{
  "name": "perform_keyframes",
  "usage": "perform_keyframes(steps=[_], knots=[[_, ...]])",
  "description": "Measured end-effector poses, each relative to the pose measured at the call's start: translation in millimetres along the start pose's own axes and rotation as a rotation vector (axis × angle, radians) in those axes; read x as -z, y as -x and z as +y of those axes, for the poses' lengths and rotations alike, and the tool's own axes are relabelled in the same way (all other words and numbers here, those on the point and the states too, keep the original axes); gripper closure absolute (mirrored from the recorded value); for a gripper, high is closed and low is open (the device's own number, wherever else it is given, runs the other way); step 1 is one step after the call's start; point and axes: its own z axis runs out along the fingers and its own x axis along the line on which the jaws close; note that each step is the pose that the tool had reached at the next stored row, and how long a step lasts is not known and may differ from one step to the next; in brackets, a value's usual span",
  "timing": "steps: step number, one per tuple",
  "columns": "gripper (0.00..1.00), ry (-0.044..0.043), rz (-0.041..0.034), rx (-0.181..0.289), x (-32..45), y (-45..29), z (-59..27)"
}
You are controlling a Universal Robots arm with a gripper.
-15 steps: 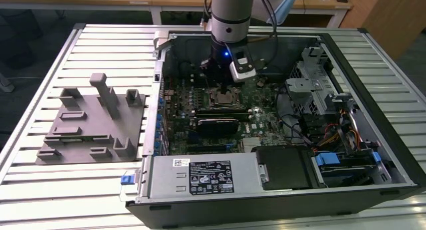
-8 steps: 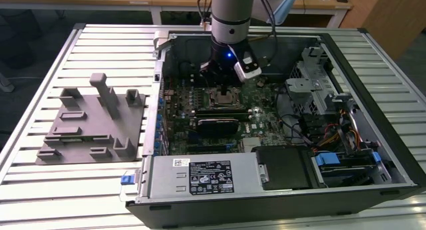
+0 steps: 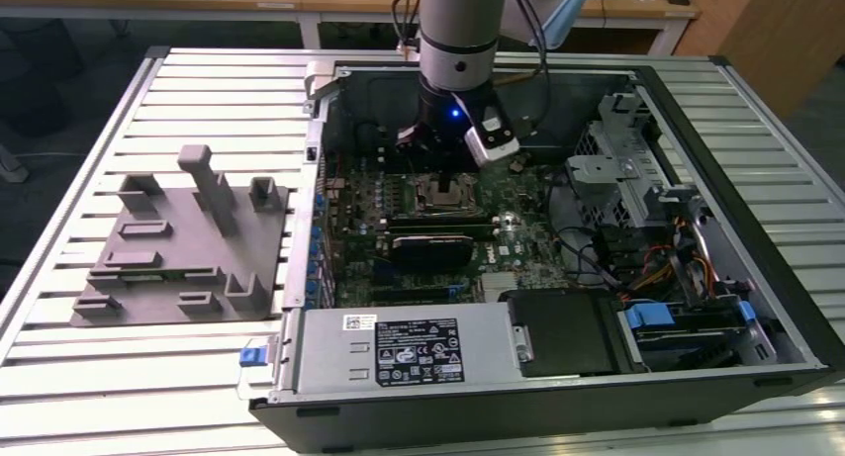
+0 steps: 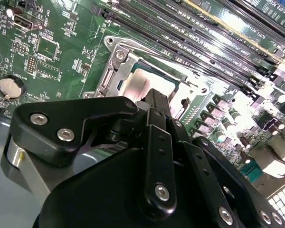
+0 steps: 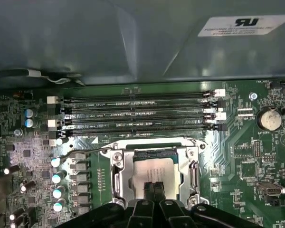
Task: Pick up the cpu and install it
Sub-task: 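Close the cpu cover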
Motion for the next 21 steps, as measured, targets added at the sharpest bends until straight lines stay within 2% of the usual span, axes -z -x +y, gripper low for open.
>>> perform_keyframes(steps=[8, 15, 17, 19, 21], knots=[[0.89, 0.0001, -0.0002, 0.0, -1.2, -5.3, -0.5], [0.89, 0.001, -0.0002, 0.0, -3.4, -13.7, -1.0], [0.89, 0.0044, 0.0001, 0.0, -3.9, -15.4, -1.2], [0.89, 0.0153, 0.0007, 0.0, -4.7, -16.7, -1.3], [0.89, 0.0202, 0.001, 0.002, -5.7, -18.3, -1.3]])
